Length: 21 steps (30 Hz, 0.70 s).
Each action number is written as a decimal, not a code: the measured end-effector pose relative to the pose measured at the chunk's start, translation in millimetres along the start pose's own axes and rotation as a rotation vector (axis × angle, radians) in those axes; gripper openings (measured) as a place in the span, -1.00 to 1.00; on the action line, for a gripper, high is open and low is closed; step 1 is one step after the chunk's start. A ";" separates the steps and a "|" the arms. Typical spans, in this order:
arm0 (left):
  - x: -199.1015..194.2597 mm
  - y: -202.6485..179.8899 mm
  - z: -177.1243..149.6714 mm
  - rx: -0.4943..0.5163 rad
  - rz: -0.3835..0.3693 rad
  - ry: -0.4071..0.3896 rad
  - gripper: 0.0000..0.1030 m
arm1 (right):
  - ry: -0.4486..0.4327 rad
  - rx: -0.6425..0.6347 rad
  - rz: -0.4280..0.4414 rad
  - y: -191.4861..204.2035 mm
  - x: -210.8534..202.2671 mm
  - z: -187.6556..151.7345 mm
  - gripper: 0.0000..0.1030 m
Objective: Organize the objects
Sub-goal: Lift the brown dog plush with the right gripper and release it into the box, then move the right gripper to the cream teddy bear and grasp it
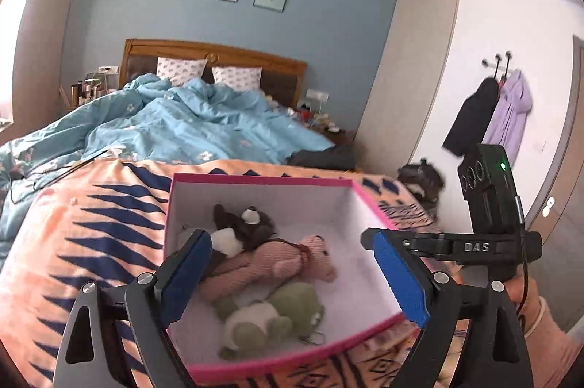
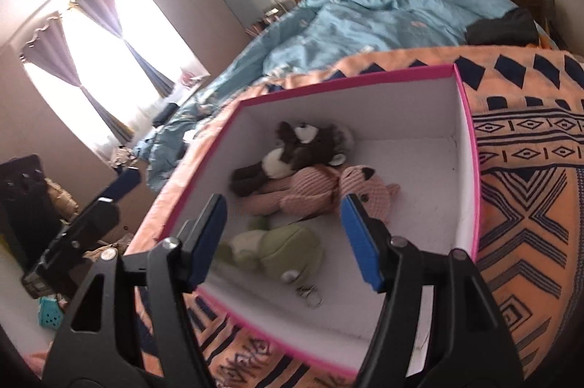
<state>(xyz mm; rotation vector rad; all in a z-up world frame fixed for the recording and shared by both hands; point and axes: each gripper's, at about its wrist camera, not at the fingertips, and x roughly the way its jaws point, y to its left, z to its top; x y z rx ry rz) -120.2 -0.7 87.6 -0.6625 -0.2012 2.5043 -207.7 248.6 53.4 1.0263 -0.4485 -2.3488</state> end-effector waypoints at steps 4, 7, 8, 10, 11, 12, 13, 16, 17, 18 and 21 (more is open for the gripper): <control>-22.3 -7.6 -20.6 -0.036 -0.012 -0.069 1.00 | -0.045 -0.037 0.035 10.8 -32.0 -20.7 0.35; -30.1 -15.5 -38.5 -0.042 -0.014 -0.078 1.00 | -0.069 -0.070 0.031 15.7 -54.9 -39.0 0.39; -31.1 -17.0 -43.6 -0.049 -0.020 -0.072 1.00 | -0.075 -0.078 0.033 16.7 -61.6 -45.8 0.40; -30.6 -20.2 -55.4 -0.056 -0.033 -0.047 1.00 | -0.074 -0.085 0.026 16.2 -74.6 -60.5 0.40; -30.9 -22.8 -61.0 -0.057 -0.031 -0.041 1.00 | -0.077 -0.090 0.023 15.8 -80.2 -67.2 0.40; -30.8 -25.4 -66.5 -0.056 -0.034 -0.035 1.00 | -0.076 -0.092 0.010 14.6 -85.6 -77.1 0.41; -29.8 -28.4 -71.9 -0.053 -0.041 -0.021 1.00 | -0.071 -0.092 -0.001 13.1 -89.2 -84.8 0.41; -27.4 -39.1 -86.8 -0.031 -0.054 0.021 1.00 | -0.046 -0.084 -0.049 4.0 -96.5 -111.3 0.41; -27.1 -42.8 -91.0 -0.024 -0.053 0.032 1.00 | -0.036 -0.076 -0.074 -0.4 -98.3 -122.3 0.41; -26.3 -47.0 -95.3 -0.016 -0.051 0.045 1.00 | -0.027 -0.065 -0.099 -5.8 -99.7 -132.5 0.41; -24.3 -61.1 -107.8 0.022 -0.058 0.073 1.00 | 0.002 -0.010 -0.157 -23.7 -105.2 -160.3 0.41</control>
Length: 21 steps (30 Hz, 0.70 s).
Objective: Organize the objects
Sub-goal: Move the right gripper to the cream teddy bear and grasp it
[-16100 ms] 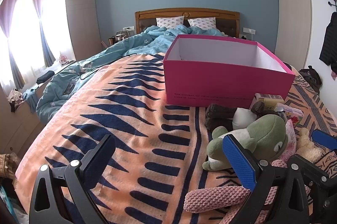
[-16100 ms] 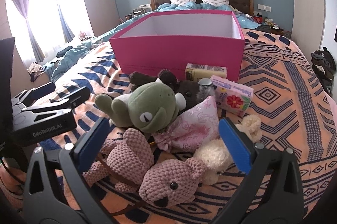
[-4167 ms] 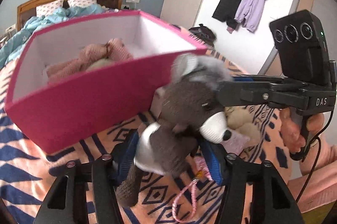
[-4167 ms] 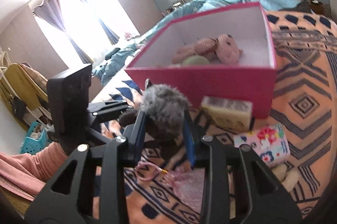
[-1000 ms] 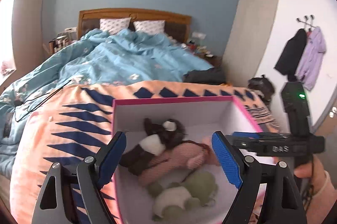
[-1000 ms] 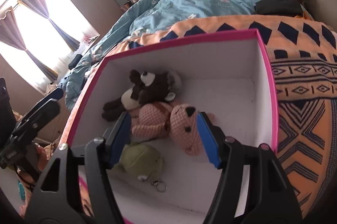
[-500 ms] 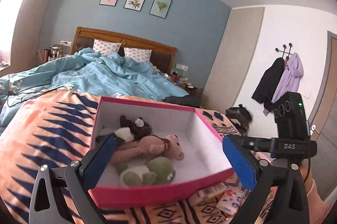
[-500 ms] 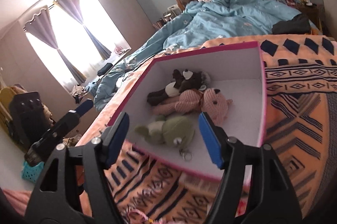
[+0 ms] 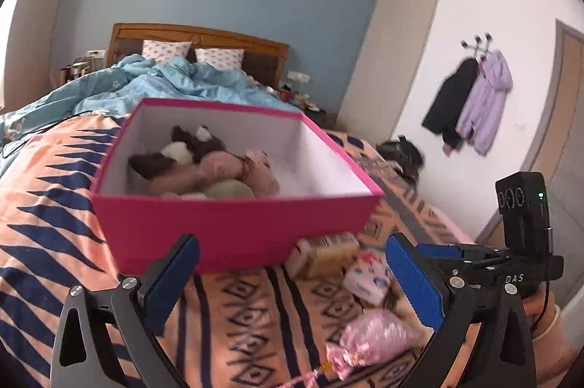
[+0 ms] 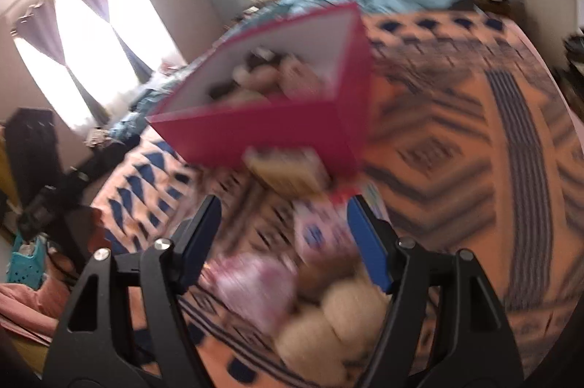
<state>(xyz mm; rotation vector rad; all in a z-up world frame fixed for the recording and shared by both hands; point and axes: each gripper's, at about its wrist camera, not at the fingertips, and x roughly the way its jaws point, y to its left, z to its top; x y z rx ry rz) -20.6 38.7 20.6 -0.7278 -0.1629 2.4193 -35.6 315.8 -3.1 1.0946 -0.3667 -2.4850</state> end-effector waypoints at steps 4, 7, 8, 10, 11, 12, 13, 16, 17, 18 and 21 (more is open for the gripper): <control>4.2 -18.9 -16.3 0.041 0.003 0.027 1.00 | 0.009 0.085 -0.072 -23.5 -9.4 -25.6 0.41; 6.7 -30.4 -25.7 0.070 0.007 0.039 1.00 | 0.038 0.123 -0.141 -35.1 -10.9 -40.3 0.41; 6.9 -34.1 -28.4 0.079 0.008 0.038 1.00 | 0.043 0.129 -0.148 -38.2 -10.9 -43.5 0.41; 9.0 -41.0 -32.9 0.087 -0.004 0.047 1.00 | 0.056 0.146 -0.150 -41.4 -9.1 -50.1 0.41; 10.7 -43.5 -33.7 0.084 -0.011 0.054 1.00 | 0.058 0.148 -0.148 -41.2 -7.8 -51.1 0.41; 12.1 -46.0 -35.0 0.083 -0.018 0.061 1.00 | 0.060 0.148 -0.139 -40.7 -5.8 -52.4 0.41; 13.5 -48.5 -36.0 0.086 -0.018 0.067 1.00 | 0.065 0.146 -0.130 -39.7 -4.2 -53.5 0.41; 16.0 -55.8 -37.9 0.097 -0.016 0.080 1.00 | 0.079 0.130 -0.125 -34.2 2.0 -55.3 0.34; 16.8 -57.8 -38.7 0.100 -0.017 0.083 1.00 | 0.080 0.127 -0.124 -33.3 3.3 -55.9 0.29; 17.7 -59.2 -39.4 0.101 -0.017 0.087 1.00 | 0.085 0.126 -0.117 -33.0 5.4 -56.1 0.21; 21.1 -64.1 -42.5 0.115 -0.006 0.099 1.00 | 0.094 0.129 -0.104 -33.7 10.7 -56.1 0.06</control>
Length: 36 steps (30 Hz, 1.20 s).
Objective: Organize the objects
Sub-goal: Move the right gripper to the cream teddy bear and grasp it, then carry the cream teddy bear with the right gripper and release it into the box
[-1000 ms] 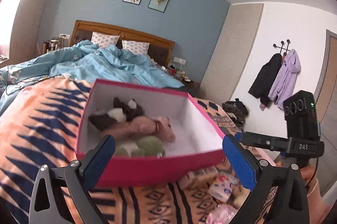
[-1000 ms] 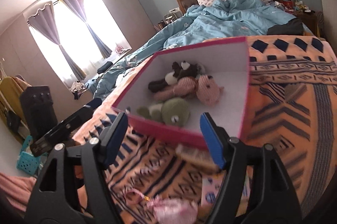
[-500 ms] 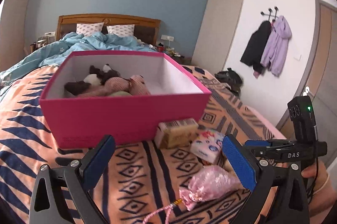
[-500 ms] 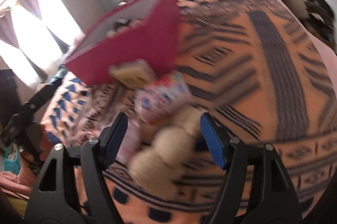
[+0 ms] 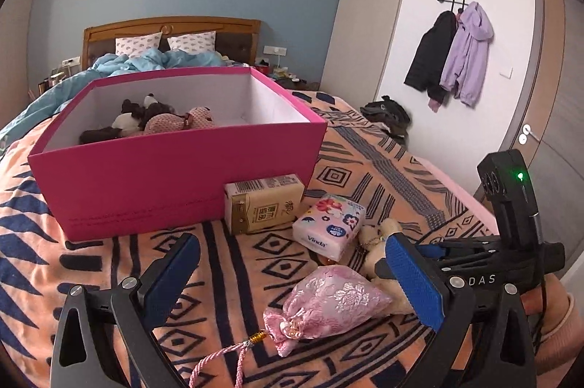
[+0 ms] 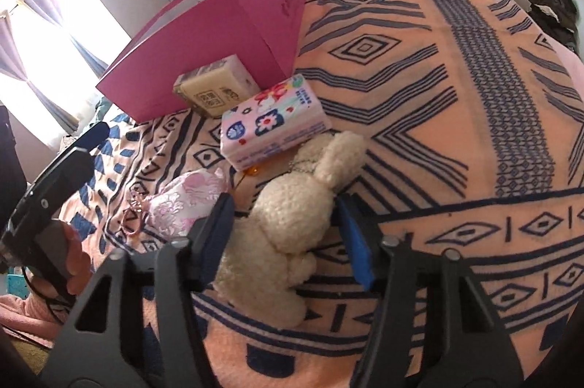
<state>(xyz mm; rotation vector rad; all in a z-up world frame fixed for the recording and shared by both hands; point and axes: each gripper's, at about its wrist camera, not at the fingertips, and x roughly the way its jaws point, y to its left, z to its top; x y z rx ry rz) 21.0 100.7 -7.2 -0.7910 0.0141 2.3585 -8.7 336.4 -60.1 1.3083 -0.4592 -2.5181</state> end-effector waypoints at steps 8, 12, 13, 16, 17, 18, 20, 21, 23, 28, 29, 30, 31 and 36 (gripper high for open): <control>4.2 -6.7 -1.6 0.013 0.013 0.017 1.00 | -0.021 0.002 0.005 -2.3 -3.8 -0.1 -0.24; 6.1 -10.1 -2.1 0.014 -0.003 0.027 1.00 | -0.036 -0.012 0.010 -0.4 -12.1 -2.4 -0.26; 6.3 -11.4 -2.0 0.016 -0.008 0.029 1.00 | -0.041 -0.012 0.011 -0.5 -14.2 -2.4 -0.26; 5.0 -16.3 -2.1 0.029 -0.027 0.029 1.00 | -0.068 -0.008 0.025 0.0 -24.8 -2.7 -0.26; 4.3 -18.2 -2.1 0.036 -0.033 0.028 1.00 | -0.077 -0.008 0.029 0.5 -28.7 -2.2 -0.26; 3.8 -20.3 -1.8 0.043 -0.040 0.029 1.00 | -0.091 -0.014 0.027 2.2 -34.4 -1.2 -0.27; 2.3 -24.4 -0.9 0.053 -0.049 0.026 1.00 | -0.115 -0.028 0.031 5.7 -43.1 0.4 -0.27; 1.8 -26.3 -0.5 0.057 -0.050 0.022 1.00 | -0.127 -0.035 0.035 7.9 -47.7 1.6 -0.27; 1.5 -29.0 0.8 0.063 -0.050 0.023 1.00 | -0.144 -0.048 0.042 12.0 -54.2 3.8 -0.27; -0.4 -35.1 3.5 0.077 -0.059 0.022 1.00 | -0.179 -0.087 0.059 24.2 -64.6 10.5 -0.27; -1.3 -35.9 4.1 0.079 -0.064 0.021 1.00 | -0.184 -0.096 0.061 27.0 -65.6 12.4 -0.27; -1.8 -36.8 5.0 0.079 -0.069 0.023 1.00 | -0.188 -0.100 0.066 28.2 -65.7 14.3 -0.27; -2.2 -37.4 5.9 0.079 -0.077 0.024 1.00 | -0.193 -0.101 0.071 29.9 -66.5 16.0 -0.27; -5.6 -39.9 11.4 0.097 -0.091 0.021 1.00 | -0.217 -0.146 0.079 45.6 -66.2 28.8 -0.27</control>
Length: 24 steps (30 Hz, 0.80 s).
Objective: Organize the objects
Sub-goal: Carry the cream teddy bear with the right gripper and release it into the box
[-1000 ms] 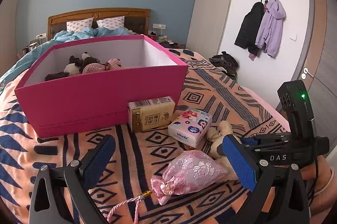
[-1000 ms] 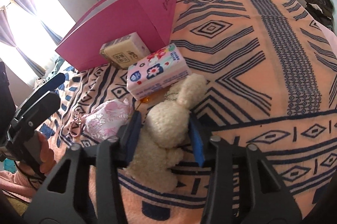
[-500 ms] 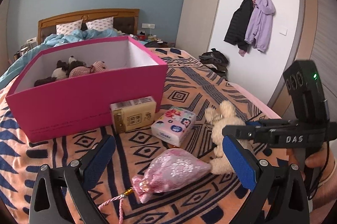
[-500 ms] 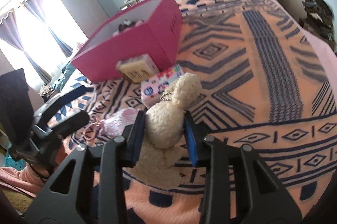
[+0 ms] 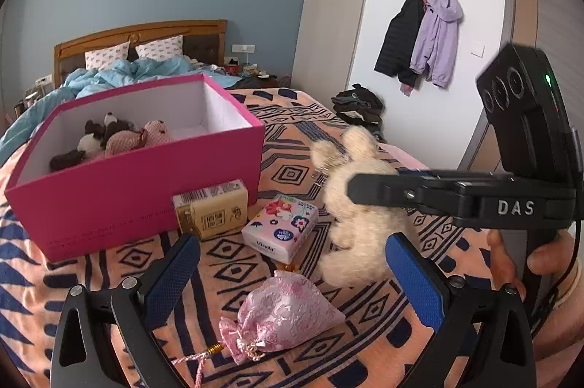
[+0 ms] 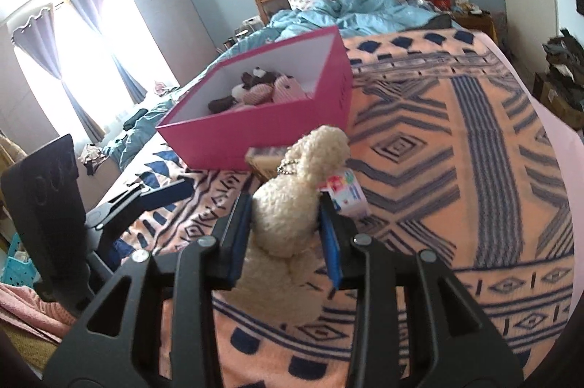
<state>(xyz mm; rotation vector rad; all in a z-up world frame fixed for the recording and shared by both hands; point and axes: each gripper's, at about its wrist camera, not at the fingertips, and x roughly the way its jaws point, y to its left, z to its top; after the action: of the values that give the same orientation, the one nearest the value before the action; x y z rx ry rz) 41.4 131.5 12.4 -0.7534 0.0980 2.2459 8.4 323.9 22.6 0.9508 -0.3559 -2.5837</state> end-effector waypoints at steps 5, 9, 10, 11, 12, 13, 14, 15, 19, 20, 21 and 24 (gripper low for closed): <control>-0.9 4.1 7.8 -0.005 -0.029 0.008 0.96 | -0.028 -0.049 0.035 14.6 6.0 18.3 -0.27; 3.7 13.8 18.0 -0.023 -0.035 0.031 0.81 | -0.045 -0.101 0.061 30.2 13.8 36.9 -0.27; 4.8 17.5 21.4 -0.028 -0.036 0.032 0.72 | -0.049 -0.115 0.065 34.1 15.7 41.5 -0.27; 5.8 21.7 25.7 -0.035 -0.035 0.030 0.68 | -0.055 -0.128 0.066 37.3 17.5 45.9 -0.27; 7.0 25.1 29.2 -0.044 -0.036 0.030 0.63 | -0.062 -0.144 0.067 41.8 19.7 51.9 -0.27; 8.7 29.0 33.4 -0.052 -0.034 0.030 0.57 | -0.064 -0.152 0.071 44.2 21.8 56.3 -0.27; 10.1 32.2 37.0 -0.055 -0.028 0.028 0.54 | -0.069 -0.161 0.074 46.4 23.7 61.2 -0.27; 12.3 36.5 42.4 -0.059 -0.018 0.027 0.47 | -0.076 -0.172 0.077 48.8 26.6 67.4 -0.27; 21.7 50.3 60.0 -0.071 0.006 0.038 0.26 | -0.092 -0.199 0.071 52.9 38.8 87.2 -0.27; 23.5 54.3 64.4 -0.074 0.011 0.036 0.25 | -0.093 -0.200 0.073 52.2 41.7 91.3 -0.27; 25.6 58.7 70.6 -0.074 0.023 0.031 0.25 | -0.098 -0.203 0.074 51.6 45.8 97.7 -0.27; 31.8 66.4 83.4 -0.068 0.050 0.026 0.25 | -0.108 -0.210 0.068 49.7 54.9 112.4 -0.27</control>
<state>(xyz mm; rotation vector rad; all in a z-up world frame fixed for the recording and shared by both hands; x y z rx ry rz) -61.9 128.4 53.5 -0.8254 0.0538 2.2969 -92.6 268.3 92.2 0.7164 -0.1384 -2.5554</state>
